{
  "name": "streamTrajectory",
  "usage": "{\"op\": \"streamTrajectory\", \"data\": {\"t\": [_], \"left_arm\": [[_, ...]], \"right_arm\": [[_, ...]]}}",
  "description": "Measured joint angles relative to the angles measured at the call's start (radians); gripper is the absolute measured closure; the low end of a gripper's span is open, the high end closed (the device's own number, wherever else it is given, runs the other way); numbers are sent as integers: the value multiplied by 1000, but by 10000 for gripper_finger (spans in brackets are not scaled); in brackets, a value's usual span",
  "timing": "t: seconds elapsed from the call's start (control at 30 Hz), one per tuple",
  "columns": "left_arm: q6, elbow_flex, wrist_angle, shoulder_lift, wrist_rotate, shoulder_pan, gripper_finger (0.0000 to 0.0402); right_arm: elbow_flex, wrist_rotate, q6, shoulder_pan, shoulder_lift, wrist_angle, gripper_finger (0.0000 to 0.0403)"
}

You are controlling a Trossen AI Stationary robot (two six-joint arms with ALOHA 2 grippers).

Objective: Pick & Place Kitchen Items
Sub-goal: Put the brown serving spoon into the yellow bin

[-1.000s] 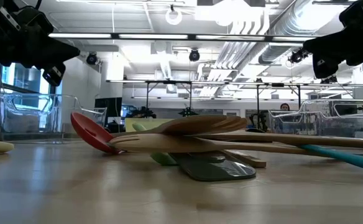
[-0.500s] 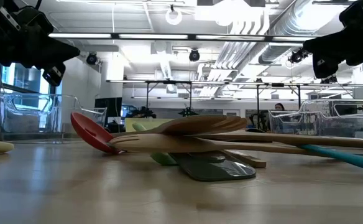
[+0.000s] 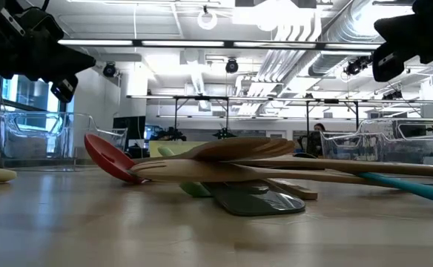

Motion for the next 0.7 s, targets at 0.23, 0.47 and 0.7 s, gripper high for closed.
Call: {"op": "streamTrajectory", "data": {"t": [0.23, 0.47, 0.7], "left_arm": [[-38, 0, 2, 0, 13, 0, 402], [-30, 0, 8, 0, -51, 0, 402], [91, 0, 17, 0, -97, 0, 402]], "right_arm": [[0, 27, 14, 0, 0, 9, 400], [0, 54, -11, 0, 0, 30, 399], [0, 107, -77, 0, 0, 30, 377]]}}
